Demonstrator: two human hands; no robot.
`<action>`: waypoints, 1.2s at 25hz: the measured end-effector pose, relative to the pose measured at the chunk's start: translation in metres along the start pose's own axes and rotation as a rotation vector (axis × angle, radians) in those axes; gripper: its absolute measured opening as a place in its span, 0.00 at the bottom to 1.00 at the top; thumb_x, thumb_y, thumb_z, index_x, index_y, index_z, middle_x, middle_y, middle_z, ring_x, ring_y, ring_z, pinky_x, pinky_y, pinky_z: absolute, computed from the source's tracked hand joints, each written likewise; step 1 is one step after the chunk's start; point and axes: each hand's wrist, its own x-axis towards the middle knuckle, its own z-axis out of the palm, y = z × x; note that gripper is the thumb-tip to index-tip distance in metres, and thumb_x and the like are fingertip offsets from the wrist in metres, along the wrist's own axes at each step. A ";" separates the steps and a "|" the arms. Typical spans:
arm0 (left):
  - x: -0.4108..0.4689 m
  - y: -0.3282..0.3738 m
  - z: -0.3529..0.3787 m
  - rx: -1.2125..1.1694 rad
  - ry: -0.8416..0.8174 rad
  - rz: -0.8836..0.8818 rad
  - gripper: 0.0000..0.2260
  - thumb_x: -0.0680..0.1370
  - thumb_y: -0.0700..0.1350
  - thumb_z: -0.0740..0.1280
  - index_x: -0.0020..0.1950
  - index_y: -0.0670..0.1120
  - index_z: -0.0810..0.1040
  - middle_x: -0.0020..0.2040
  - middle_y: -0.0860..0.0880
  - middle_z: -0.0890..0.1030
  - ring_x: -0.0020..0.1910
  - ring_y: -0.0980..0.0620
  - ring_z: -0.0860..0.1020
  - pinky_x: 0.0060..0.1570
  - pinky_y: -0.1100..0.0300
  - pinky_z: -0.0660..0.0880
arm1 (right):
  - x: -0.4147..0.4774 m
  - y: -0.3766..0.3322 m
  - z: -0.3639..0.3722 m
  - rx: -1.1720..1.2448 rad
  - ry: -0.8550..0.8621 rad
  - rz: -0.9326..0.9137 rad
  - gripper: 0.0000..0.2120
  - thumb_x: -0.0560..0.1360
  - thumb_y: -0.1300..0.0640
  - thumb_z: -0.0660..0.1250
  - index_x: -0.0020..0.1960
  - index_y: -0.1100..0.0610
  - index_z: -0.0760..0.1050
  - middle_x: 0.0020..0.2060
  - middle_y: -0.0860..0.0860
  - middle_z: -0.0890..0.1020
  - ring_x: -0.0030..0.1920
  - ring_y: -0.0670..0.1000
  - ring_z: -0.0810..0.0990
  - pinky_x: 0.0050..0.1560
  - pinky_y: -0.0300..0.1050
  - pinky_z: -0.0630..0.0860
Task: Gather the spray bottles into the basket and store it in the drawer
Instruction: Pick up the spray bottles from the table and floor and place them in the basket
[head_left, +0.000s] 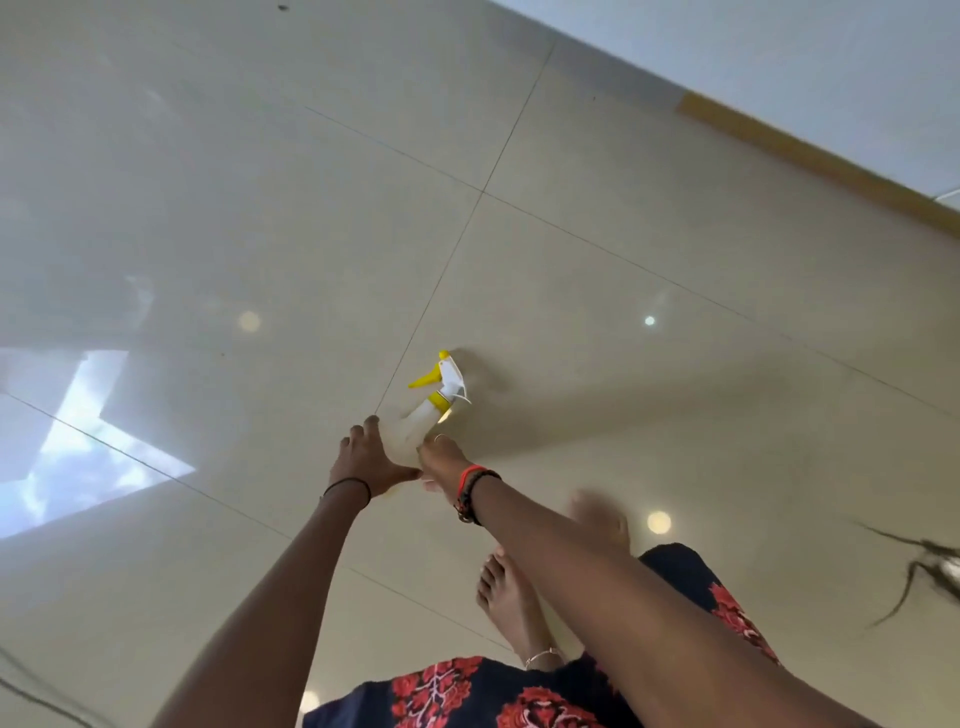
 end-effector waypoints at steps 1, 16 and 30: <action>-0.007 0.003 -0.004 -0.048 0.014 0.000 0.44 0.61 0.55 0.79 0.70 0.42 0.61 0.64 0.39 0.70 0.65 0.39 0.67 0.60 0.46 0.70 | -0.008 -0.003 -0.001 0.028 0.012 -0.004 0.20 0.77 0.60 0.53 0.68 0.59 0.68 0.62 0.58 0.76 0.51 0.55 0.75 0.64 0.55 0.74; -0.234 0.150 -0.208 -0.530 0.291 0.276 0.38 0.58 0.52 0.81 0.62 0.47 0.67 0.55 0.50 0.73 0.53 0.49 0.75 0.44 0.61 0.73 | -0.324 -0.134 -0.080 0.297 0.083 -0.310 0.13 0.78 0.55 0.53 0.57 0.53 0.72 0.49 0.51 0.76 0.44 0.50 0.74 0.47 0.43 0.71; -0.443 0.328 -0.265 -0.584 0.163 0.638 0.43 0.61 0.51 0.80 0.68 0.52 0.59 0.59 0.53 0.70 0.56 0.50 0.73 0.40 0.70 0.71 | -0.585 -0.115 -0.233 0.579 0.176 -0.550 0.10 0.77 0.54 0.60 0.54 0.55 0.77 0.44 0.50 0.80 0.46 0.50 0.78 0.45 0.39 0.76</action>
